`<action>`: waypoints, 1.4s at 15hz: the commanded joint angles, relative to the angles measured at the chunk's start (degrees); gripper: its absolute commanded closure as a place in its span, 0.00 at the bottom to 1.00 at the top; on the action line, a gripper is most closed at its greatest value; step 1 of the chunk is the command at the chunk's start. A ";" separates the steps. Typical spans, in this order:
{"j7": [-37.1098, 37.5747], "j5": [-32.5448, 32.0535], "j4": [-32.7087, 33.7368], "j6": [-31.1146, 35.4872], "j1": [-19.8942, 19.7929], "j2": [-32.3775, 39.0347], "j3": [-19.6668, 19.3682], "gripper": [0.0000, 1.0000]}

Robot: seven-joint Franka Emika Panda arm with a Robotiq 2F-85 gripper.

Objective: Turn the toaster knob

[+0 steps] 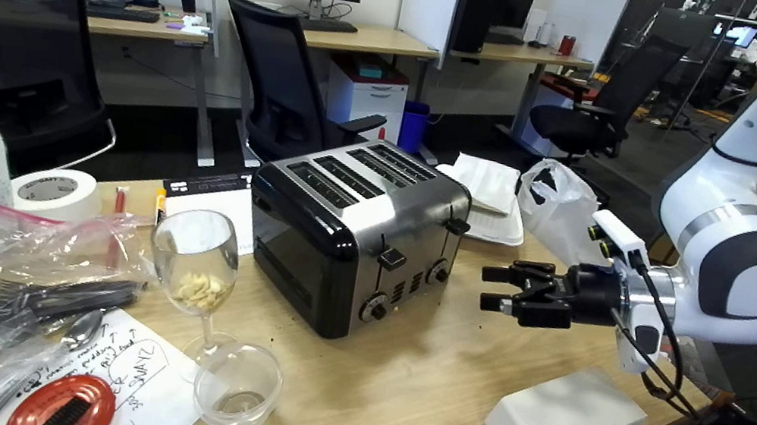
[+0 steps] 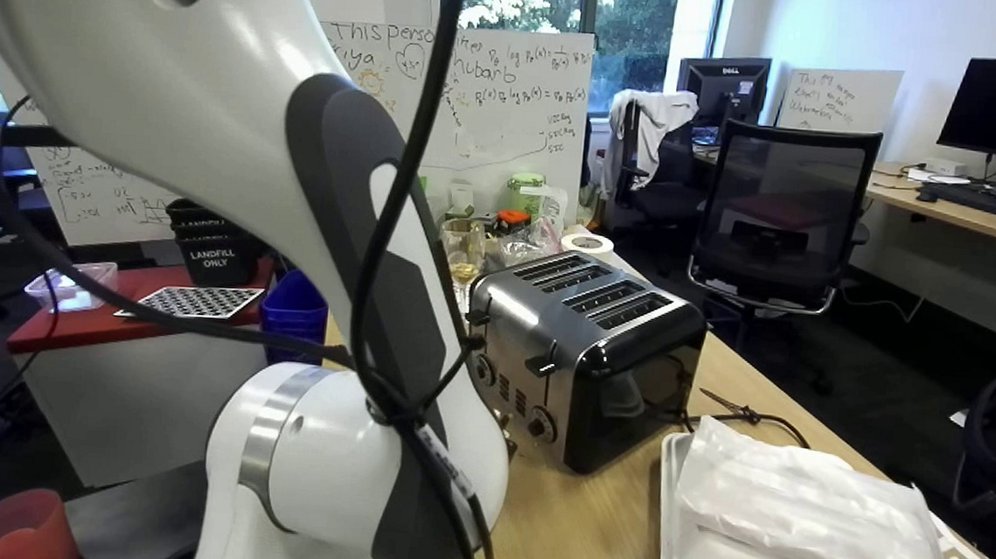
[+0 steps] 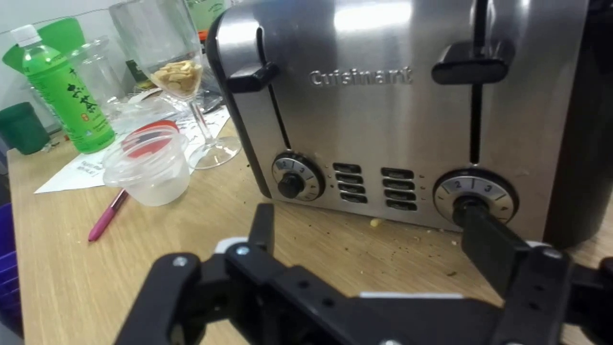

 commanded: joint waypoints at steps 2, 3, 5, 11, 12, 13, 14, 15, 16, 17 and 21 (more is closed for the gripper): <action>-1.73 10.70 -1.25 5.93 1.39 -1.93 2.78 0.00; -2.06 12.83 -1.25 6.75 1.76 -1.96 3.51 0.00; -2.51 16.75 -1.10 6.90 2.06 -2.07 4.68 0.00; -1.86 16.09 -0.53 4.95 1.73 -1.16 5.07 0.00; -1.86 16.10 -0.60 4.95 1.73 -1.19 5.07 0.00; -1.86 16.10 -0.64 4.95 1.73 -1.19 5.07 0.00; -1.86 16.10 -0.65 4.95 1.73 -1.19 5.07 0.00; -1.86 16.10 -0.65 4.95 1.73 -1.19 5.07 0.00; -1.86 16.10 -0.65 4.95 1.73 -1.19 5.07 0.00; -1.86 16.10 -0.66 4.95 1.73 -1.19 5.07 0.00; -1.00 17.22 -0.32 5.02 0.41 -1.31 3.91 0.00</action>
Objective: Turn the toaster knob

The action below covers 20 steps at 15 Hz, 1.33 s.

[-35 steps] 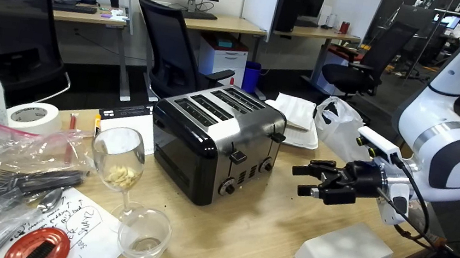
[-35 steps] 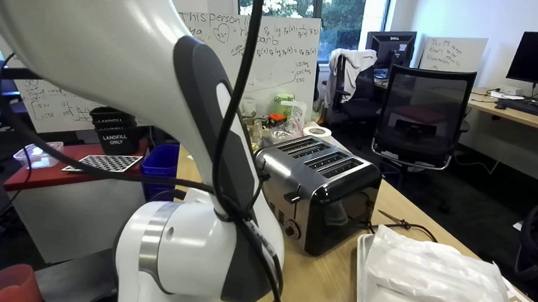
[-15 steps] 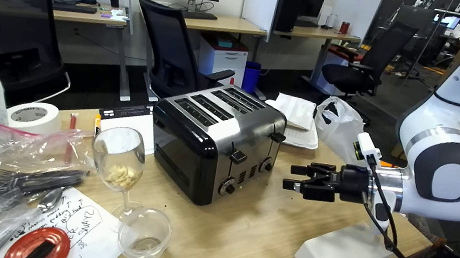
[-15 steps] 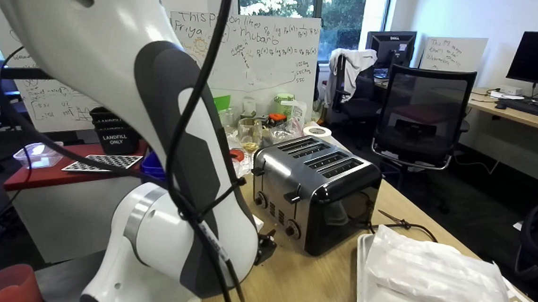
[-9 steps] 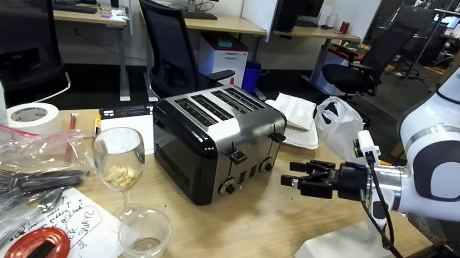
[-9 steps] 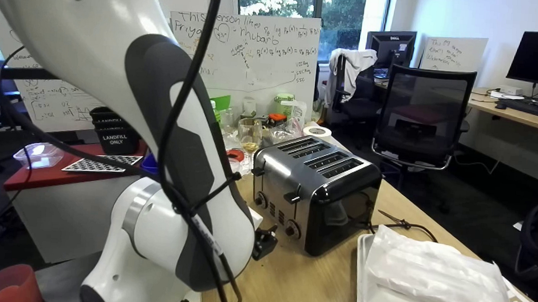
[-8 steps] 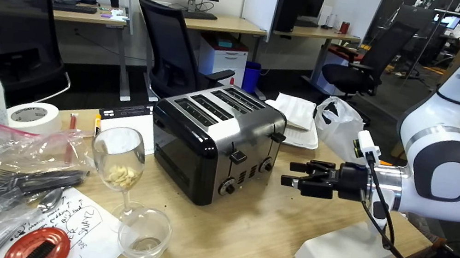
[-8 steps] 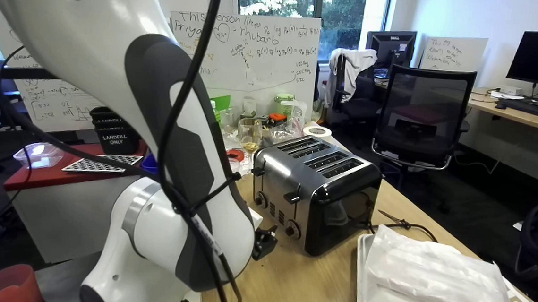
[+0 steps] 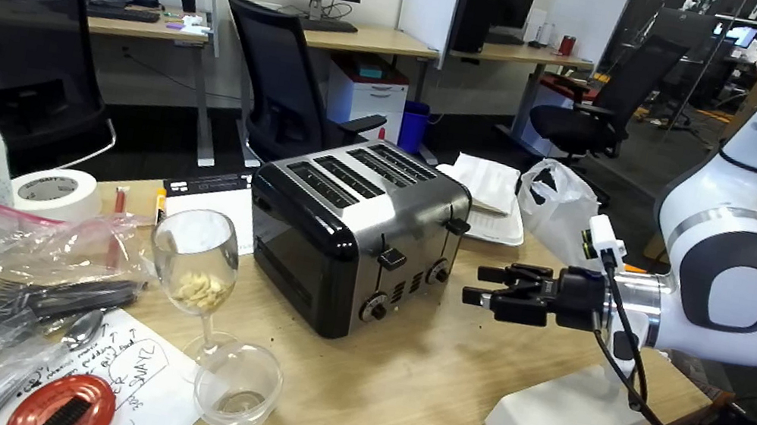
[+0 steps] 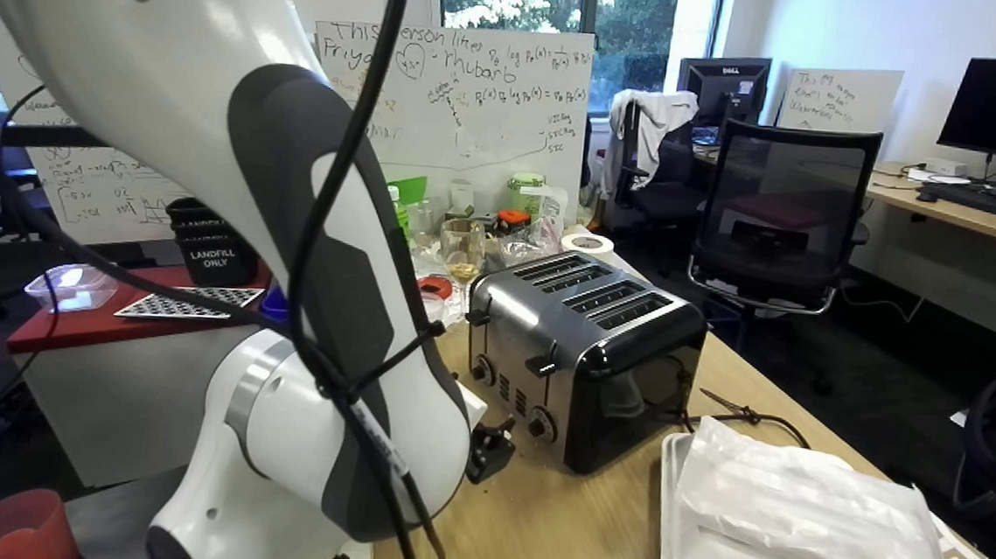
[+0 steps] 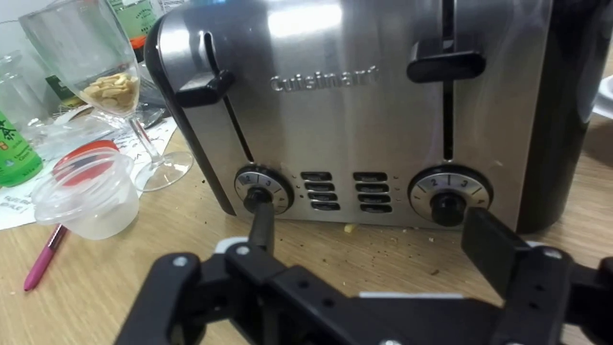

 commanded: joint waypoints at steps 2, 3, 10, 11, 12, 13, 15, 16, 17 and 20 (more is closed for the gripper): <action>1.50 0.06 0.73 -0.16 -2.94 -0.11 -1.85 0.00; 1.95 0.05 1.03 0.30 -3.38 -0.11 -2.28 0.00; 0.59 -0.03 0.81 2.38 -7.85 -1.28 1.17 0.00; 0.45 -0.03 1.03 2.68 -8.50 -1.18 2.02 0.00; 0.27 -0.03 1.32 3.23 -9.24 -1.06 2.80 0.00; 0.13 -0.03 1.71 3.80 -10.03 -0.86 3.55 0.00; -0.17 -0.03 2.75 4.96 -11.61 -0.41 5.03 0.00; -0.14 -0.03 3.18 5.36 -12.23 -0.24 5.91 0.00; -0.22 -0.03 3.49 5.76 -12.87 -0.15 6.79 0.00; -1.09 -0.03 4.11 7.50 -13.94 0.46 9.52 0.00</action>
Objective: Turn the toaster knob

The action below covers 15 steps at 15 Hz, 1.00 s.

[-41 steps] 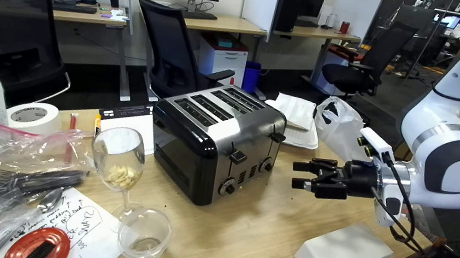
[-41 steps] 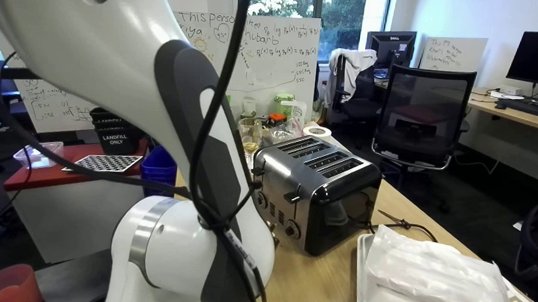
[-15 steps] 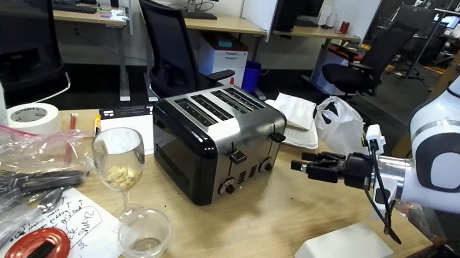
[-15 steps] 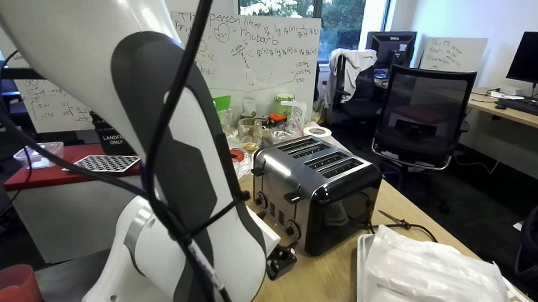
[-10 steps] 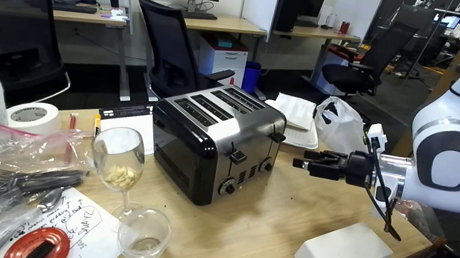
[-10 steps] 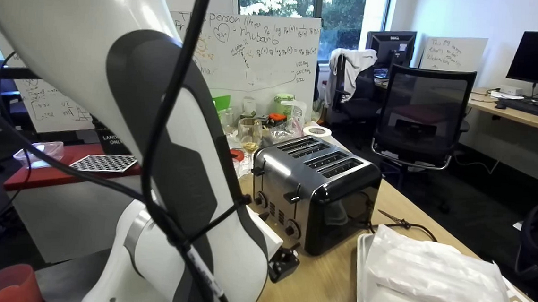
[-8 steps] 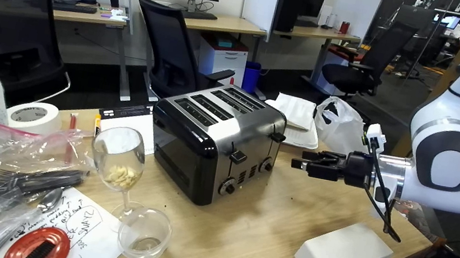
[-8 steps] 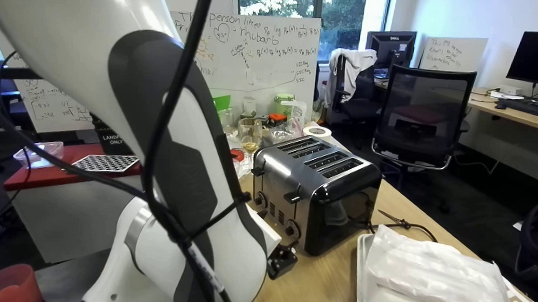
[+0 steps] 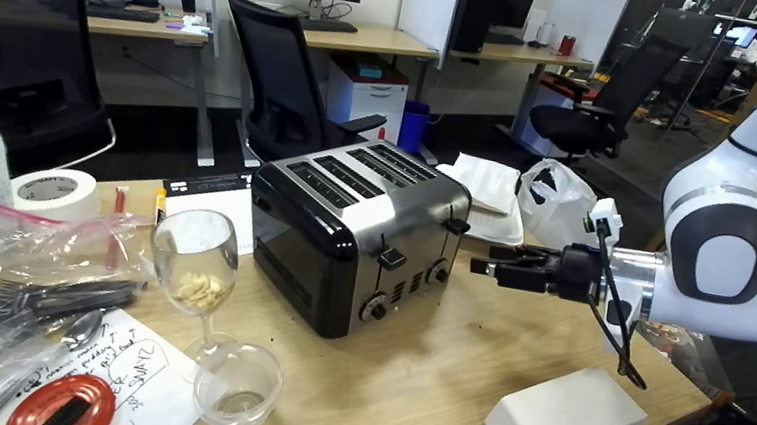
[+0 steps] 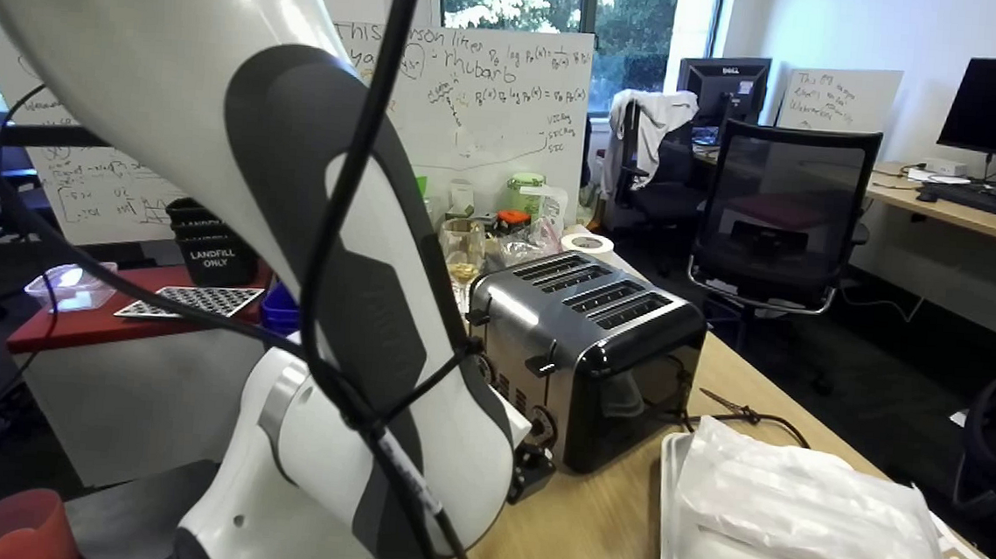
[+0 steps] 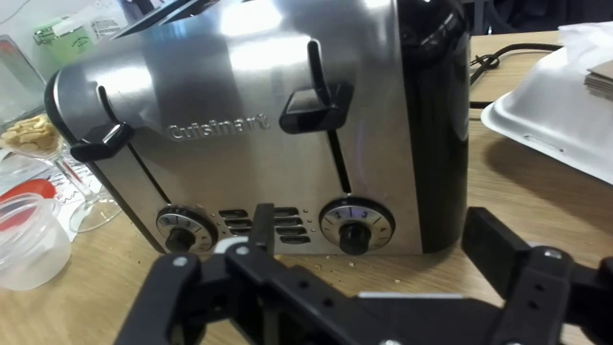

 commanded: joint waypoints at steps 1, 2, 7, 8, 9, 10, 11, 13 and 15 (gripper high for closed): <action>-2.38 0.00 1.12 3.16 -2.77 1.06 4.04 0.00; -2.72 0.00 1.31 3.71 -2.98 1.32 4.73 0.00; -3.71 0.00 2.92 5.65 -4.12 3.18 7.25 0.00; -3.92 0.00 3.52 6.26 -4.55 3.78 7.70 0.00; -4.12 0.00 4.14 6.99 -5.02 4.32 8.10 0.00; -4.47 0.00 4.89 7.98 -5.50 4.95 8.43 0.00; -4.73 0.00 5.60 9.09 -5.97 5.52 8.68 0.00; -5.14 0.00 6.82 11.09 -6.83 6.20 8.92 0.00; -5.13 -0.01 7.68 12.65 -7.30 6.59 8.97 0.00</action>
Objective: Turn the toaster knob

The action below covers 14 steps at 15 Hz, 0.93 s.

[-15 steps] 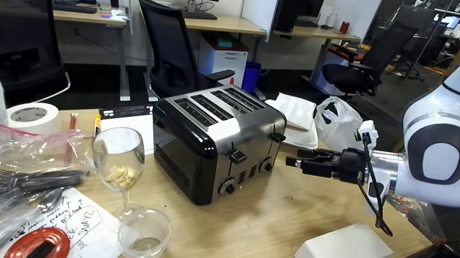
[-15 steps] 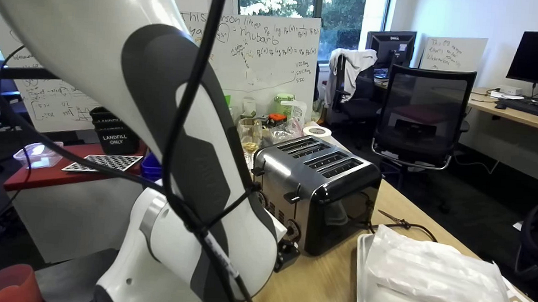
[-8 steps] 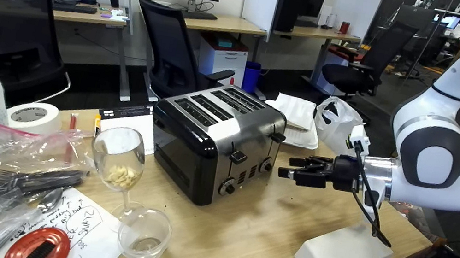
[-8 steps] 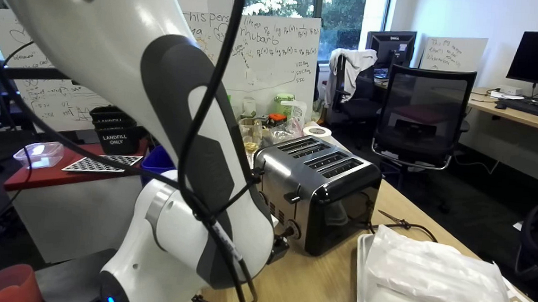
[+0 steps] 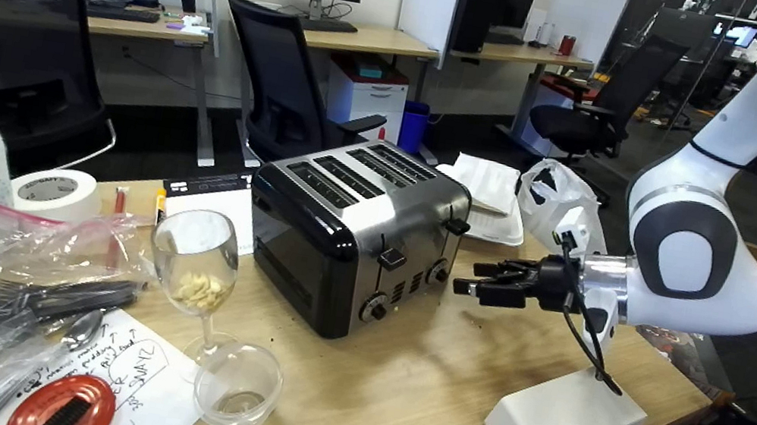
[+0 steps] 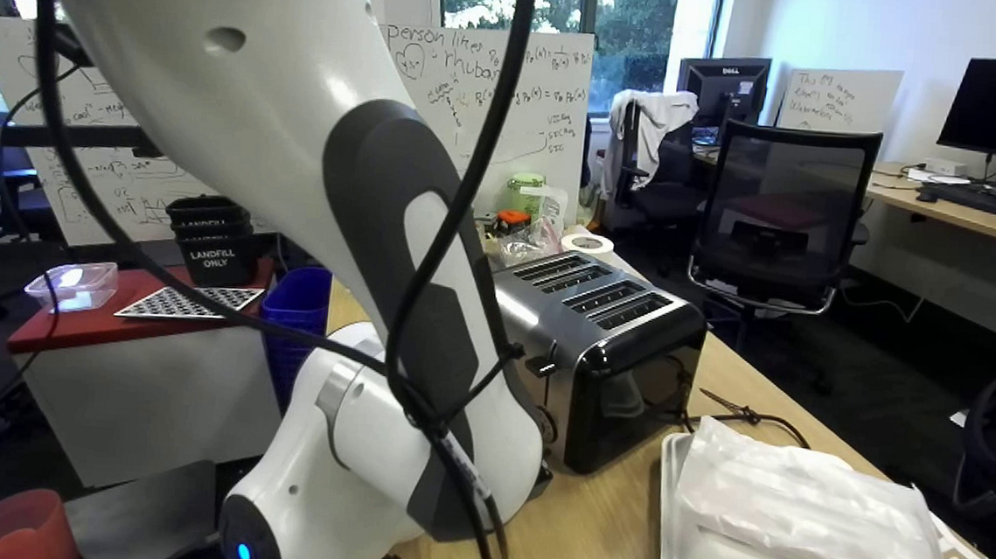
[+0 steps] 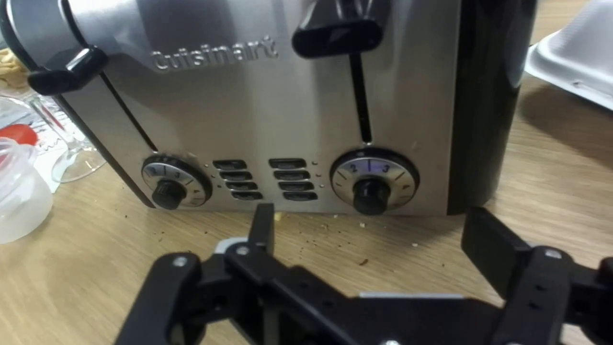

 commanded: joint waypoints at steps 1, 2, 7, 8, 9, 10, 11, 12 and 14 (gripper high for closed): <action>-1.67 -0.01 2.17 3.78 -2.55 1.30 1.73 0.00; -1.58 -0.01 2.44 4.22 -2.61 1.43 1.72 0.00; 3.86 -0.01 2.54 3.99 5.93 -0.04 -5.17 0.00; 4.84 -0.01 2.60 4.26 7.16 -0.29 -5.94 0.00; 5.73 -0.03 2.78 4.30 8.31 -0.43 -6.60 0.00; 6.61 -0.03 3.13 4.59 9.35 -0.55 -7.10 0.00; 7.54 -0.04 3.46 4.94 10.25 -0.66 -7.41 0.00; 8.33 -0.04 3.79 5.14 11.02 -0.69 -7.62 0.00; 9.48 -0.05 4.45 5.23 12.17 -0.61 -7.93 0.00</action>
